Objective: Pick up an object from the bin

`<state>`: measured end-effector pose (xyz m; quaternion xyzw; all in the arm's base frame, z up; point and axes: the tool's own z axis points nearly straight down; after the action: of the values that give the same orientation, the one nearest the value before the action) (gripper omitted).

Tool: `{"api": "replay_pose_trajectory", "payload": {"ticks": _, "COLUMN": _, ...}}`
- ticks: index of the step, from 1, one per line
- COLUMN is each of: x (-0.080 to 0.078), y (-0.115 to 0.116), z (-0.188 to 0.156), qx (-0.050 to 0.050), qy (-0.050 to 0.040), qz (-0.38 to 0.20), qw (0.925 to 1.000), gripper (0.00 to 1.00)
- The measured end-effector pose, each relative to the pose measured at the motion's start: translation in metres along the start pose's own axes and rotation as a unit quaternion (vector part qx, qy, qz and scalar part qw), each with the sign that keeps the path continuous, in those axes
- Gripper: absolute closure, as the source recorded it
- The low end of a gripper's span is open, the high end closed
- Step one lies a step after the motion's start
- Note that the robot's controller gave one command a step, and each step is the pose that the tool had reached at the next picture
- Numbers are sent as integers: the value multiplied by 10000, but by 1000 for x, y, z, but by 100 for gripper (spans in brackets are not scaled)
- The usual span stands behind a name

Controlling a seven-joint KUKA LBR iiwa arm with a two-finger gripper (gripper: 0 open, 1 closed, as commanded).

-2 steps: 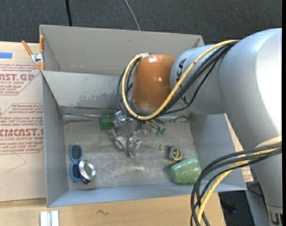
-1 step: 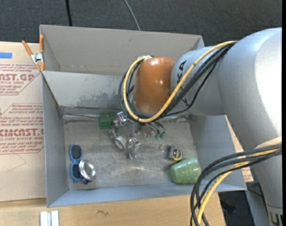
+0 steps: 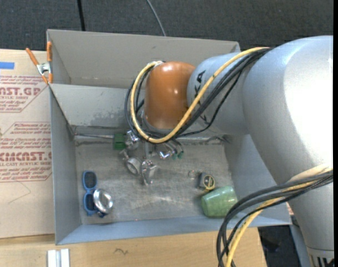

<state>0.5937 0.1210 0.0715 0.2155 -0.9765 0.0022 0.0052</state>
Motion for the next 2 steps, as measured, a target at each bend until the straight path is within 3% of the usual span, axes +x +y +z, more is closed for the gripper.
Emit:
{"api": "replay_pose_trajectory", "payload": {"ticks": 1, "x": 26, "y": -16, "z": -54, "qx": -12, "qy": -83, "qz": 593, "qw": 9982, "gripper": 0}}
{"api": "replay_pose_trajectory", "payload": {"ticks": 2, "x": 6, "y": 20, "z": -1, "qx": -5, "qy": -113, "qz": -293, "qw": 9995, "gripper": 0}}
